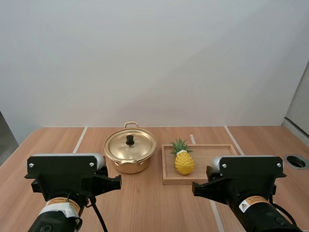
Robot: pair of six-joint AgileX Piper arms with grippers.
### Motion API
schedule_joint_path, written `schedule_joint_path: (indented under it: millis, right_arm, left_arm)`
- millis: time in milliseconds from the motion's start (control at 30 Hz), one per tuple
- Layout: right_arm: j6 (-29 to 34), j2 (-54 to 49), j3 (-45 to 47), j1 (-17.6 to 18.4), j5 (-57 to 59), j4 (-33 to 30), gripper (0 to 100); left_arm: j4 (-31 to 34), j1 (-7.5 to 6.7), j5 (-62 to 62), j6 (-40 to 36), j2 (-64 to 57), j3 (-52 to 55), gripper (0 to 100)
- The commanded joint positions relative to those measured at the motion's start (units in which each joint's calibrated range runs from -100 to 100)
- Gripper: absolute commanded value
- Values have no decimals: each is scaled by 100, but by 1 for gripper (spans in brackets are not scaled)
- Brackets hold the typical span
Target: Open the pot, put the pineapple inside, and close it
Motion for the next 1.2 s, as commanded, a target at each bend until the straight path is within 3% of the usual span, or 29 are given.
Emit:
schedule_joint_path:
  millis: [0,100,200,367,467,600,667,733,900,967,1167]
  right_arm:
    - [-22,-29,0,4,-94,2,100]
    - [-22,-29,0,-45,-839,-331,100]
    - [-22,-29,0,-61,-2195,-884,100]
    - [-291,-29,0,-61,-5702,-1964,100]
    - [-530,-29,0,-61,-7927,-2012,100]
    - [-1756,-29,0,-89,-9247,-1758,100]
    - [-1852,-29,0,-89,-9076,-1670,100]
    - [-1852,-29,0,-89,-8144,-1565,100]
    - [-1579,-27,-905,-89,-3611,-697,100]
    - [-1568,74,-1361,-89,-2321,-492,100]
    - [-1587,1051,-2761,-89,-549,-346,100]
  left_arm:
    - [16,-12,37,-41,-33,13,100]
    - [144,-12,-387,-8,-33,13,100]
    - [582,-12,-1784,86,-33,13,100]
    - [1840,-12,-4162,643,-33,13,100]
    - [2357,-12,-4908,1410,-33,-27,100]
    - [2188,-12,-5246,1586,-33,-419,100]
    - [1862,-12,-5190,1363,-33,-655,100]
    - [1651,-12,-4823,1070,-33,-981,100]
    - [1620,-12,-3135,13,208,-1845,100]
    - [1620,-12,-2672,-276,459,-2149,100]
    - [1368,33,-1226,-376,1275,-2901,100]
